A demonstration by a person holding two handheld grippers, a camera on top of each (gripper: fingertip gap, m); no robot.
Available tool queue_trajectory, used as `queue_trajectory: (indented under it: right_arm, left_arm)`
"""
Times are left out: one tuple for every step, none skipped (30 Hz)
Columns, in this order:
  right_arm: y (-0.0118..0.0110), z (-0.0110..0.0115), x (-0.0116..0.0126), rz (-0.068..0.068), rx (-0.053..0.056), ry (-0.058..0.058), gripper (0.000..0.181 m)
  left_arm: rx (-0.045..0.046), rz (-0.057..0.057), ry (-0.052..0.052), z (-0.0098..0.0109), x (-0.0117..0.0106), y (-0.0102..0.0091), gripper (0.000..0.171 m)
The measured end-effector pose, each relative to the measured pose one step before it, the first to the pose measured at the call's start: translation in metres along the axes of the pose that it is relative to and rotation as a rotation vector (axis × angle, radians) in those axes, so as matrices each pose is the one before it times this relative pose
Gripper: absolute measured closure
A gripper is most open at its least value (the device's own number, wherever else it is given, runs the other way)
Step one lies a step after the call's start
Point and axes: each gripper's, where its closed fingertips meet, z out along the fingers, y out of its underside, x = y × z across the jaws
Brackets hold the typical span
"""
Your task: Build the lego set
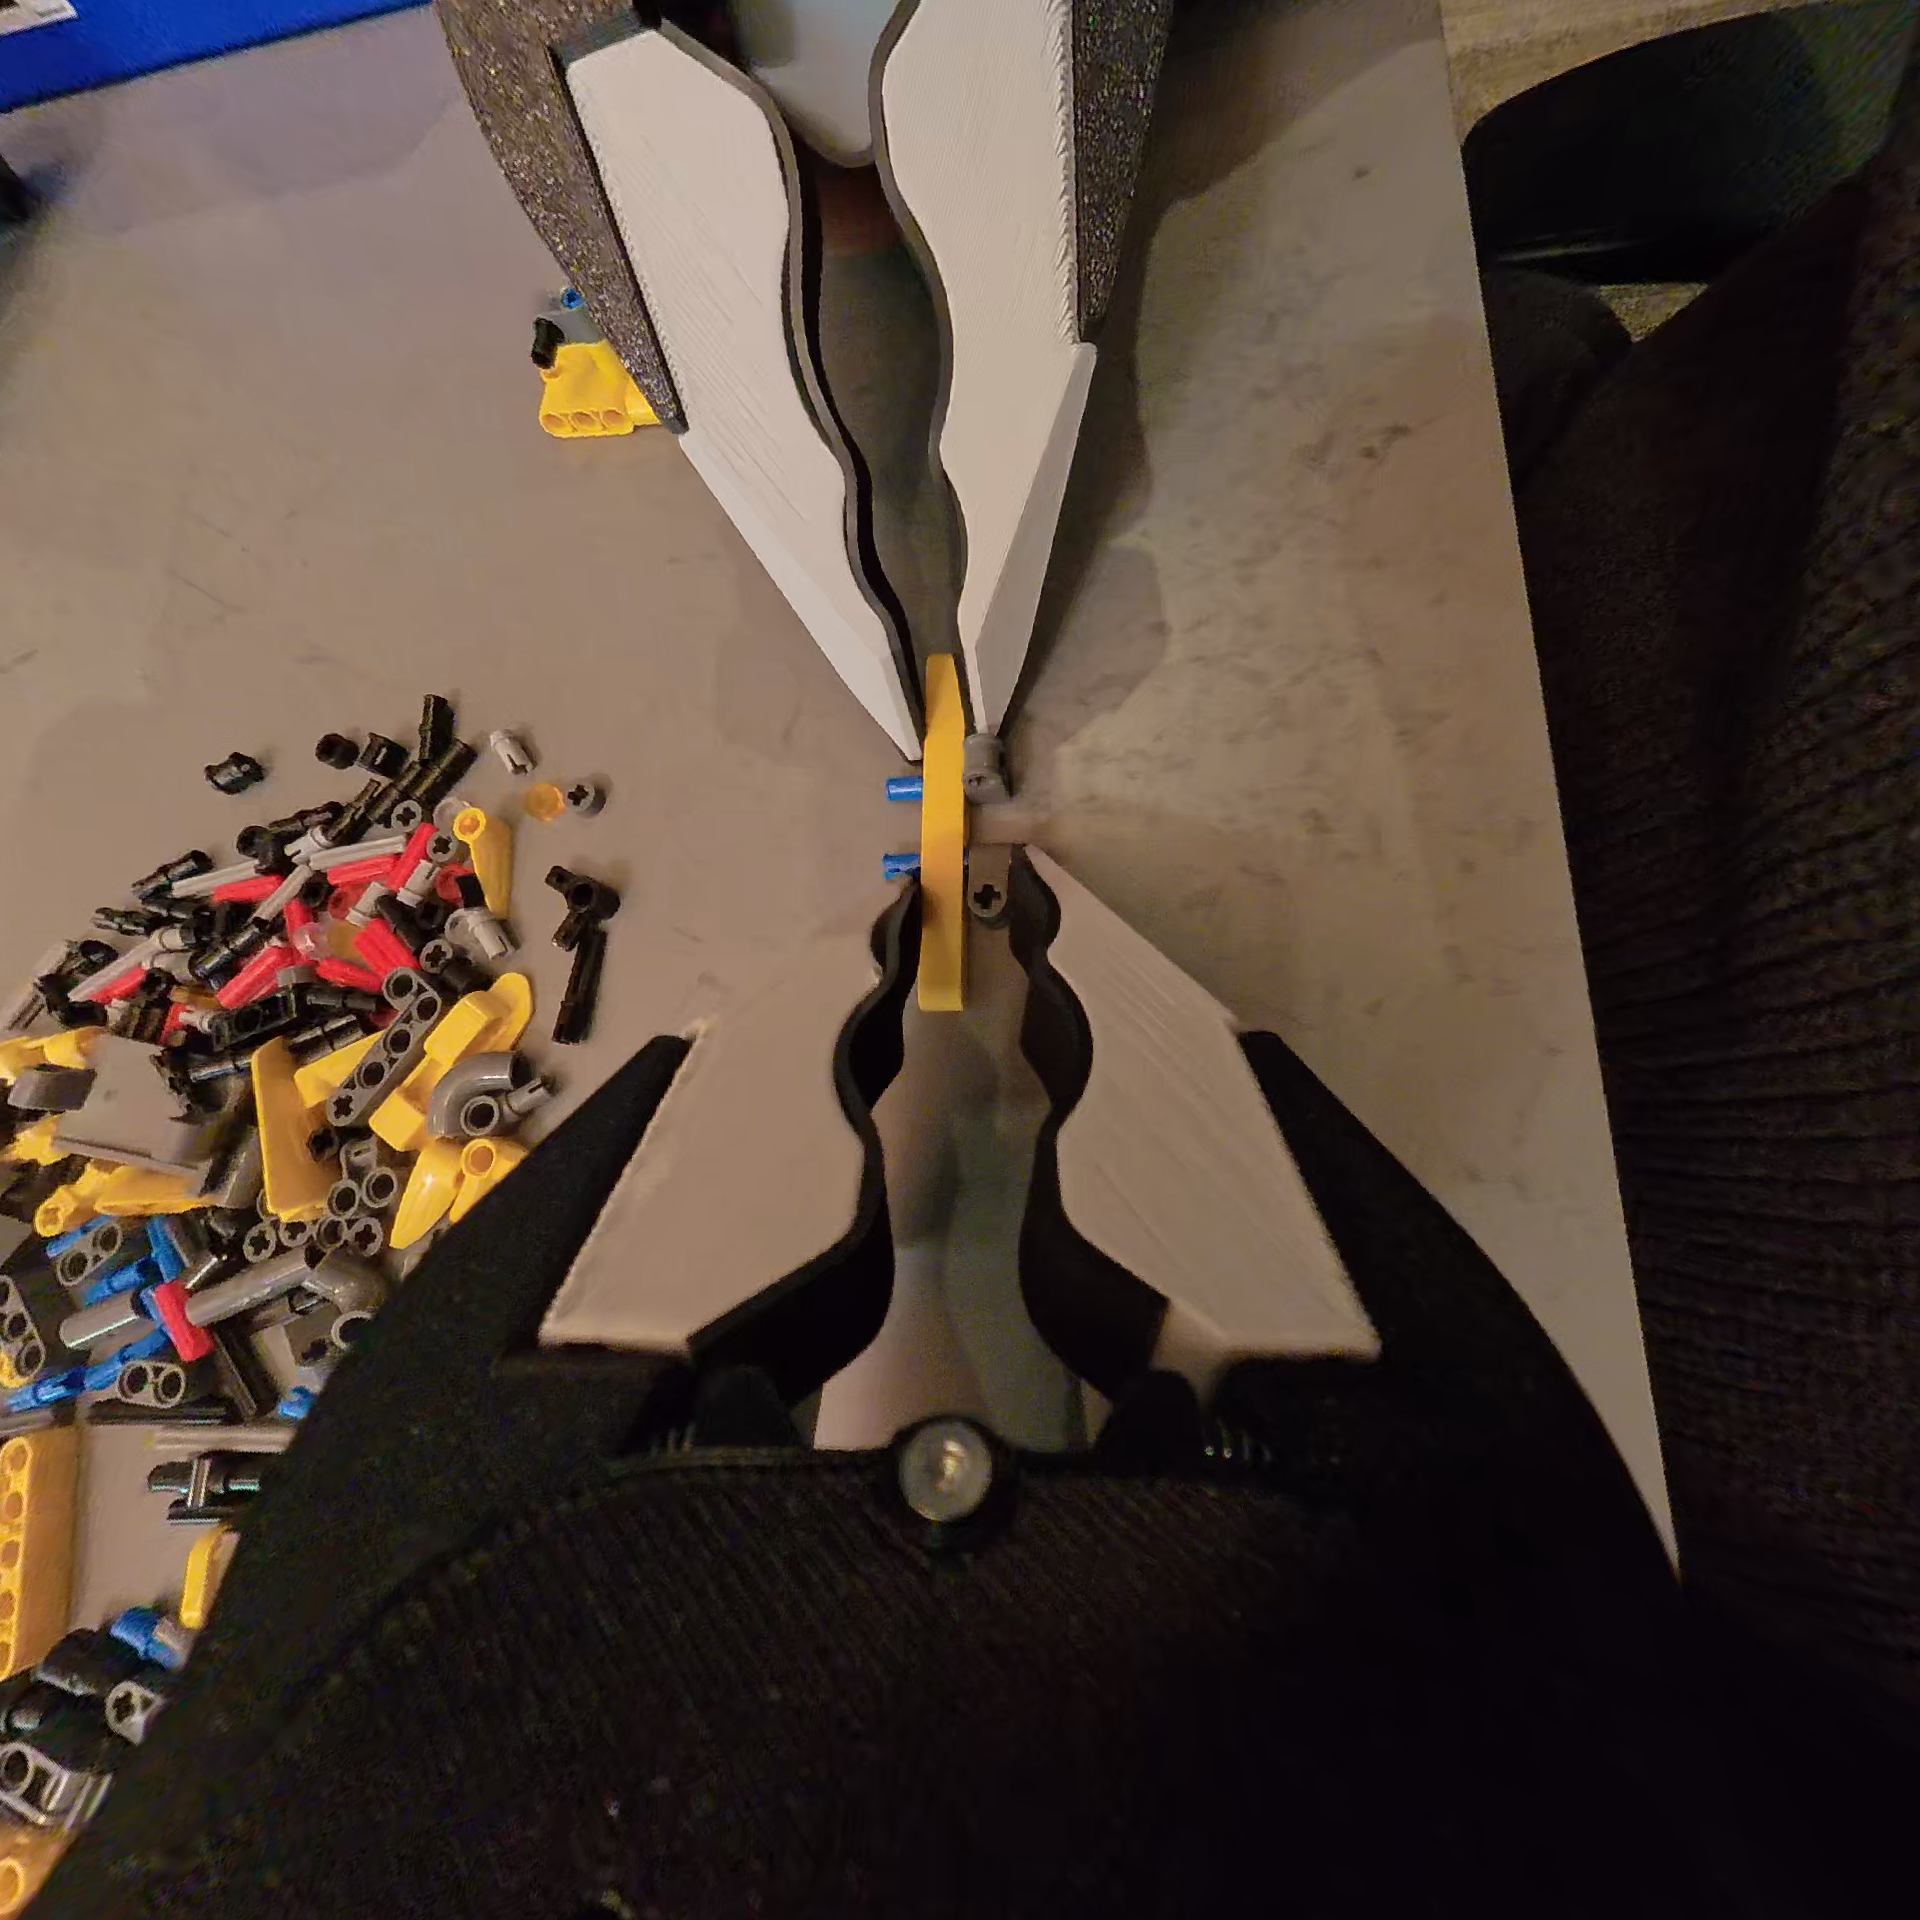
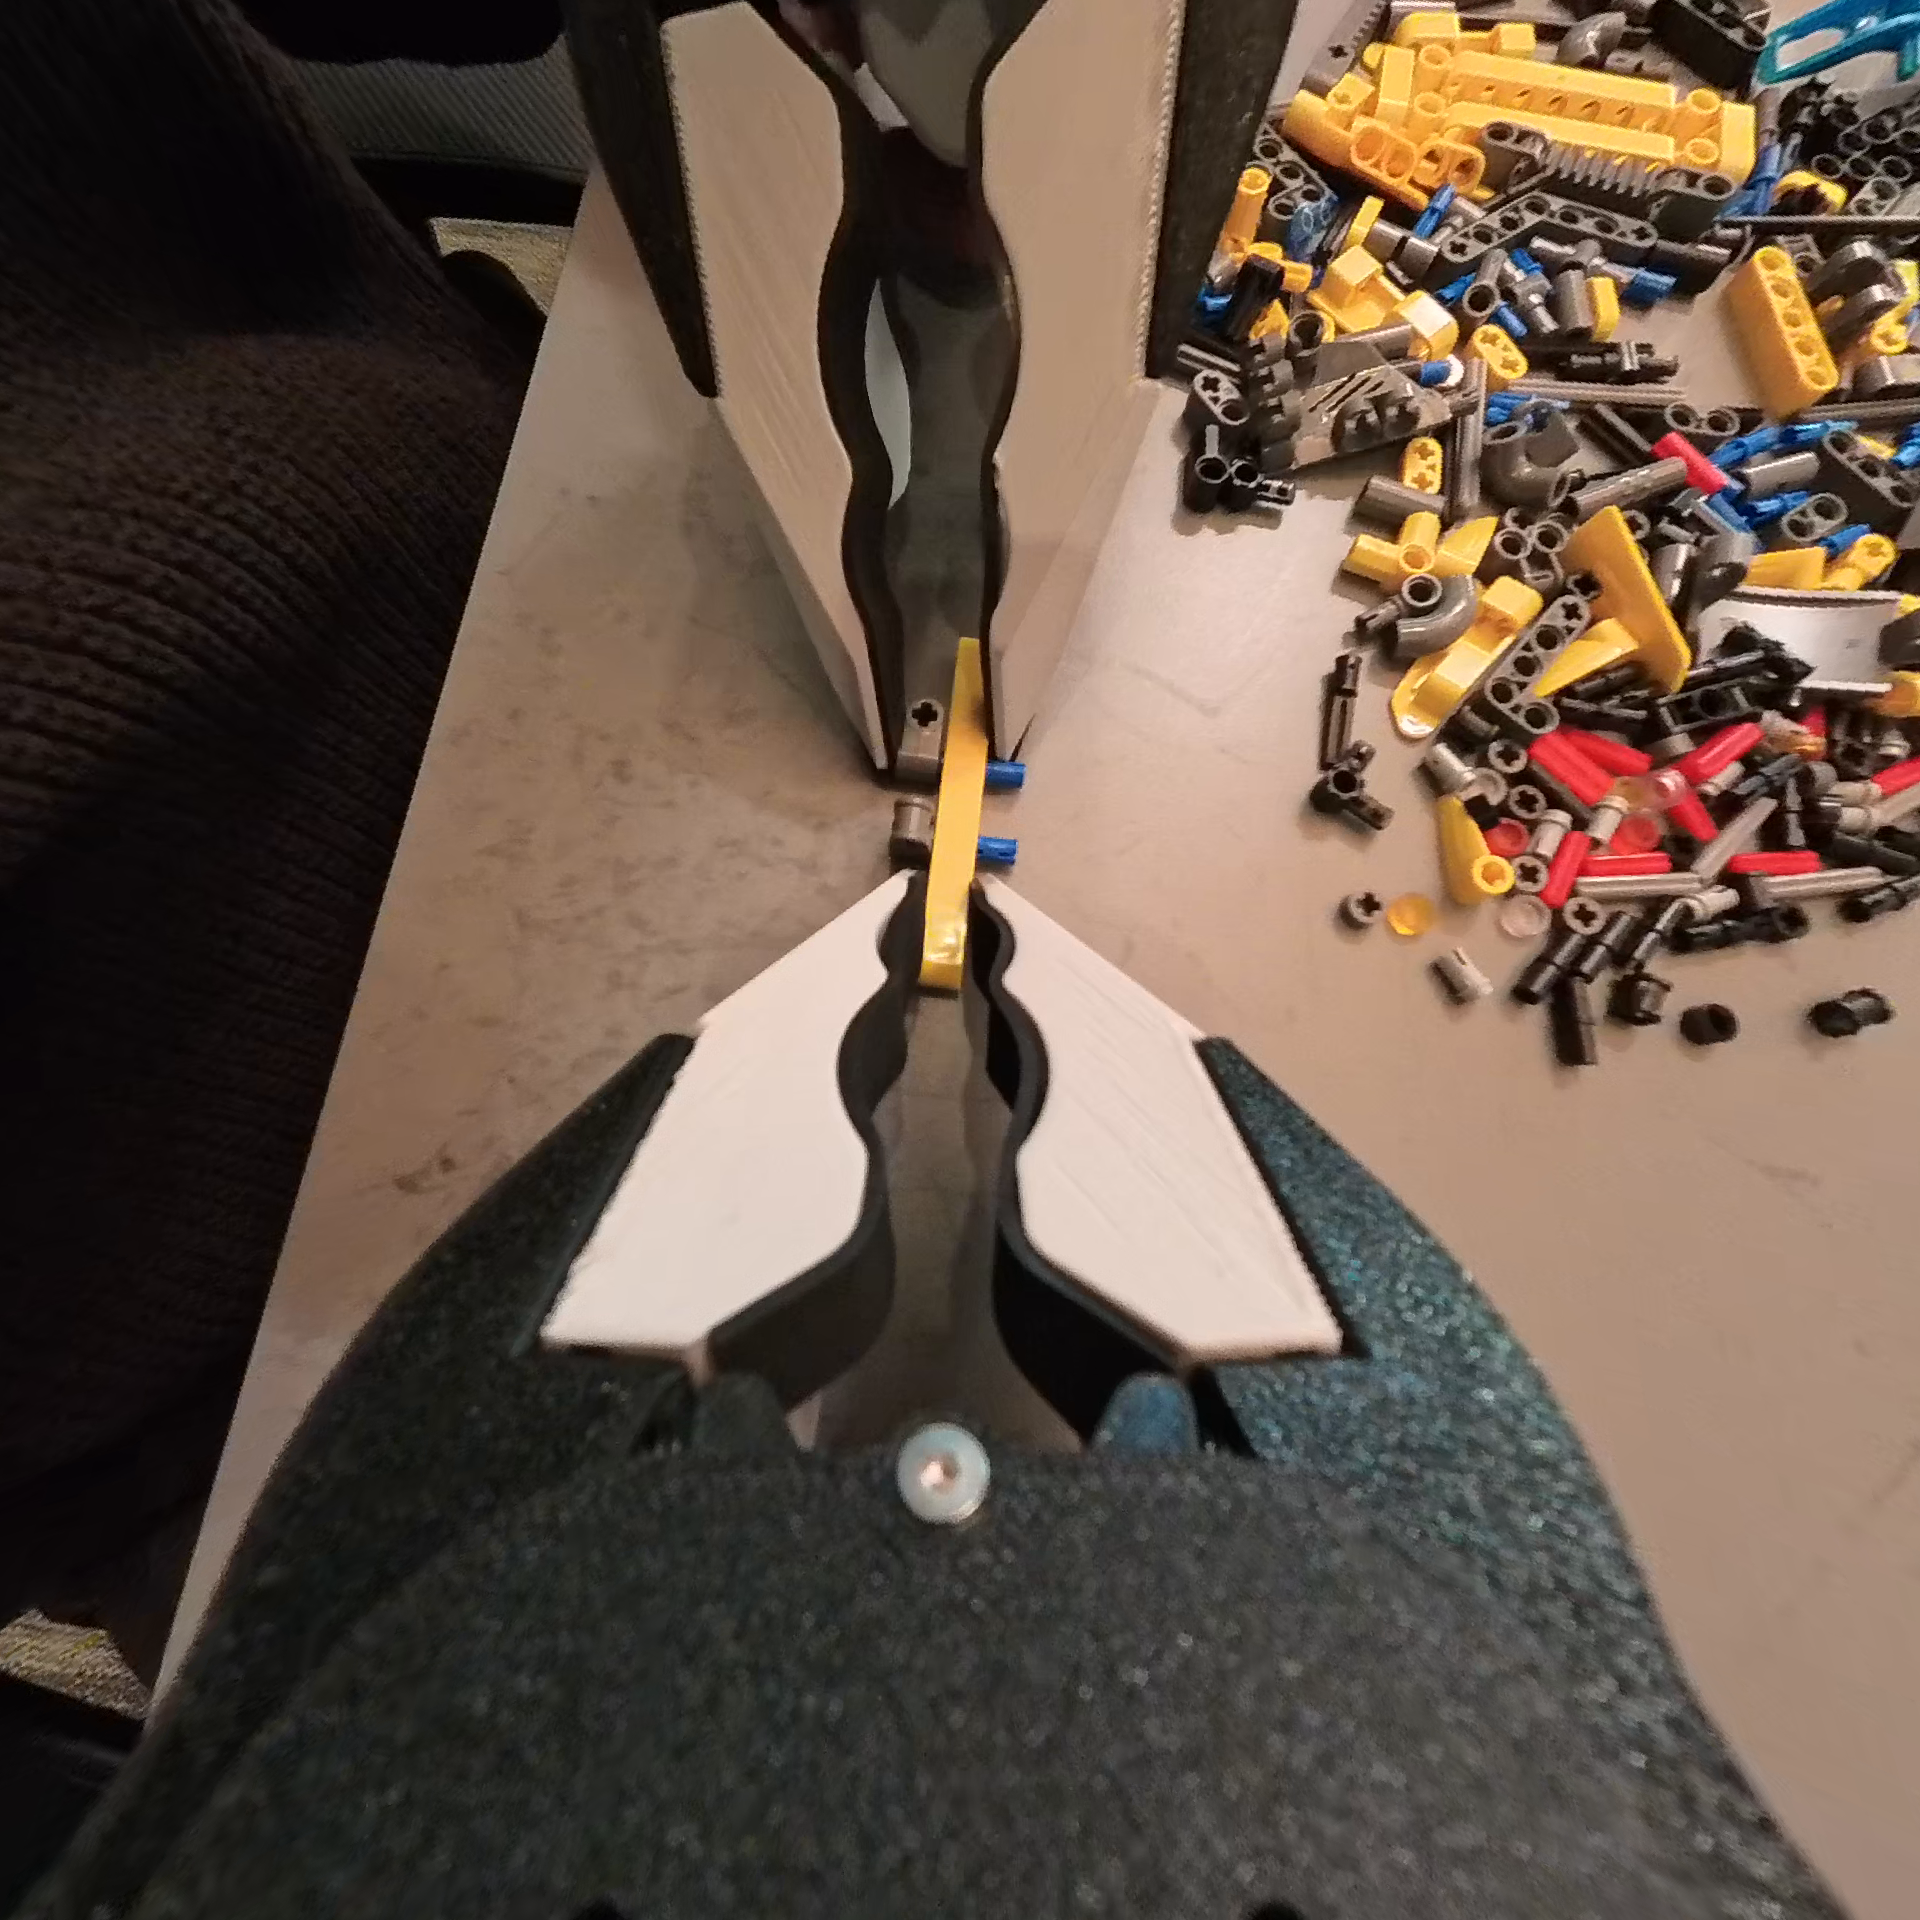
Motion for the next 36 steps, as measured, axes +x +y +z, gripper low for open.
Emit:
queue_trajectory:
  right_arm:
    - [0.00004, -0.00006, 0.00009, -0.0011, 0.0001, 0.0020, 0.174]
    - [0.00010, -0.00001, -0.00008, -0.0004, 0.0006, 0.0015, 0.174]
    - [0.00001, 0.00013, 0.00009, -0.0006, 0.0000, 0.0016, 0.174]
    - [-0.00006, 0.00006, 0.00004, -0.0005, -0.0001, 0.0014, 0.174]
    - [0.00004, -0.00006, 0.00010, 0.0000, 0.0001, 0.0010, 0.174]
    - [-0.00004, 0.00003, 0.00006, 0.0004, 0.0000, 0.0013, 0.174]
    - [-0.00006, 0.00006, 0.00009, -0.0003, 0.0000, 0.0018, 0.174]
    - [0.00004, -0.00005, 0.00007, -0.0016, -0.0002, 0.0023, 0.174]
    - [0.00006, 0.00006, -0.00013, -0.0012, 0.0000, 0.0017, 0.174]
    - [-0.00001, 0.00000, 0.00000, -0.0007, 0.0001, 0.0013, 0.174]
    - [0.00002, -0.00004, -0.00011, -0.0010, 0.0000, 0.0012, 0.174]
    - [0.00003, -0.00006, -0.00006, -0.0013, 0.0002, 0.0008, 0.174]
    - [-0.00005, 0.00002, -0.00007, -0.0013, 0.0003, 0.0004, 0.174]
    - [0.00005, -0.00009, -0.00020, -0.0018, 0.0002, 0.0005, 0.174]
    - [0.00009, -0.00014, -0.00003, -0.0008, 0.0004, 0.0010, 0.174]
    - [0.00022, -0.00043, 0.00020, 0.0024, 0.0008, 0.0023, 0.174]
    - [0.00005, -0.00080, 0.00069, 0.0080, 0.0029, 0.0022, 0.174]
    - [-0.00085, -0.00151, 0.00067, 0.0138, 0.0111, -0.0016, 0.174]
    - [-0.00238, -0.00239, -0.00020, 0.0193, 0.0209, -0.0096, 0.174]
    - [-0.00329, -0.00293, -0.00039, 0.0253, 0.0274, -0.0146, 0.174]
    - [-0.00381, -0.00320, -0.00063, 0.0289, 0.0307, -0.0190, 0.174]
    - [-0.00372, -0.00306, -0.00025, 0.0269, 0.0304, -0.0169, 0.174]
    - [-0.00324, -0.00299, 0.00056, 0.0197, 0.0269, -0.0085, 0.174]
    - [-0.00257, -0.00265, 0.00109, 0.0131, 0.0214, -0.0028, 0.174]
    - [-0.00222, -0.00226, 0.00037, 0.0088, 0.0189, -0.0038, 0.174]
    - [-0.00215, -0.00175, -0.00090, 0.0062, 0.0175, -0.0091, 0.174]
    - [-0.00229, -0.00142, -0.00197, 0.0032, 0.0162, -0.0134, 0.174]
    - [-0.00187, -0.00069, -0.00228, -0.0025, 0.0125, -0.0121, 0.174]
    - [-0.00025, 0.00002, -0.00172, -0.0092, 0.0009, -0.0048, 0.174]
    - [0.00162, 0.00103, -0.00101, -0.0122, -0.0116, 0.0008, 0.174]
    - [0.00260, 0.00196, -0.00035, -0.0109, -0.0186, 0.0049, 0.174]
    - [0.00241, 0.00228, -0.00077, -0.0095, -0.0197, 0.0018, 0.174]
    - [0.00117, 0.00193, -0.00045, -0.0125, -0.0136, 0.0042, 0.174]
    - [-0.00105, 0.00107, -0.00145, -0.0115, 0.0001, -0.0019, 0.174]
    - [-0.00308, 0.00013, -0.00225, -0.0004, 0.0133, -0.0120, 0.174]
    - [-0.00287, -0.00069, -0.00109, 0.0105, 0.0152, -0.0111, 0.174]
  left_arm:
    - [-0.00088, -0.0026, -0.0057, 0.00013, 0.00003, 0.00007, 0.159]
    - [-0.00042, -0.0029, -0.0086, 0.00004, 0.00012, 0.00016, 0.158]
    - [-0.00345, -0.0050, -0.0079, -0.00016, 0.00031, 0.00029, 0.158]
    - [-0.00233, -0.0106, -0.0046, 0.00001, 0.00025, -0.00002, 0.158]
    - [-0.00184, -0.0096, -0.0038, 0.00003, 0.00016, -0.00004, 0.158]
    - [-0.00194, -0.0061, -0.0043, -0.00007, 0.00019, 0.00026, 0.156]
    - [-0.00195, -0.0078, -0.0026, -0.00010, 0.00012, 0.00011, 0.156]
    - [-0.00184, -0.0097, -0.0002, -0.00013, 0.00032, 0.00019, 0.155]
    - [-0.00149, -0.0097, 0.0019, -0.00011, 0.00028, 0.00021, 0.155]
    - [-0.00165, -0.0098, 0.0029, -0.00011, 0.00003, 0.00043, 0.154]
    - [-0.00220, -0.0108, 0.0038, -0.00016, -0.00009, 0.00042, 0.151]
    - [-0.00276, -0.0138, 0.0050, -0.00002, -0.00032, 0.00054, 0.150]
    - [-0.00182, -0.0129, 0.0089, -0.00028, 0.00031, 0.00052, 0.149]
    - [-0.00113, -0.0083, 0.0059, -0.00051, 0.00019, 0.00059, 0.148]
    - [-0.00021, -0.0050, 0.0021, -0.00049, 0.00005, 0.00056, 0.147]
    - [-0.00039, -0.0036, -0.0030, -0.00056, -0.00040, 0.00046, 0.146]
    - [0.00038, -0.0027, -0.0076, -0.00059, -0.00076, 0.00054, 0.144]
    - [0.00223, -0.0025, -0.0111, -0.00094, -0.00108, 0.00044, 0.142]
    - [0.00288, -0.0023, -0.0144, -0.00124, -0.00155, 0.00052, 0.139]
    - [0.00339, -0.0008, -0.0148, -0.00138, -0.00139, 0.00056, 0.133]
    - [0.00380, -0.0007, -0.0115, -0.00142, -0.00101, 0.00056, 0.128]
    - [0.00633, -0.0031, -0.0114, -0.00158, -0.00094, -0.00002, 0.127]
    - [0.01314, -0.0028, -0.0077, -0.00204, -0.00020, -0.00115, 0.128]
    - [0.02674, -0.0063, 0.0022, -0.00300, 0.00103, -0.00326, 0.134]
    - [0.04203, -0.0187, 0.0138, -0.00421, 0.00186, -0.00572, 0.141]
    - [0.04927, -0.0319, 0.0264, -0.00471, 0.00274, -0.00687, 0.148]
    - [0.05033, -0.0394, 0.0224, -0.00469, 0.00162, -0.00685, 0.152]
    - [0.04380, -0.0411, 0.0092, -0.00422, -0.00067, -0.00561, 0.153]
    - [0.03093, -0.0373, 0.0035, -0.00339, -0.00158, -0.00351, 0.153]
    - [0.01463, -0.0274, 0.0055, -0.00227, -0.00067, -0.00127, 0.151]
    - [-0.00370, -0.0152, 0.0008, -0.00083, -0.00051, 0.00119, 0.146]
    - [-0.01594, -0.0011, -0.0007, 0.00052, 0.00042, 0.00254, 0.142]
    - [-0.01635, 0.0150, -0.0006, 0.00114, 0.00190, 0.00242, 0.142]
    - [-0.01141, 0.0271, -0.0095, 0.00148, 0.00160, 0.00136, 0.142]
    - [-0.00473, 0.0398, -0.0209, 0.00106, 0.00076, 0.00021, 0.145]
    - [0.00927, 0.0497, -0.0366, 0.00022, -0.00083, -0.00173, 0.149]
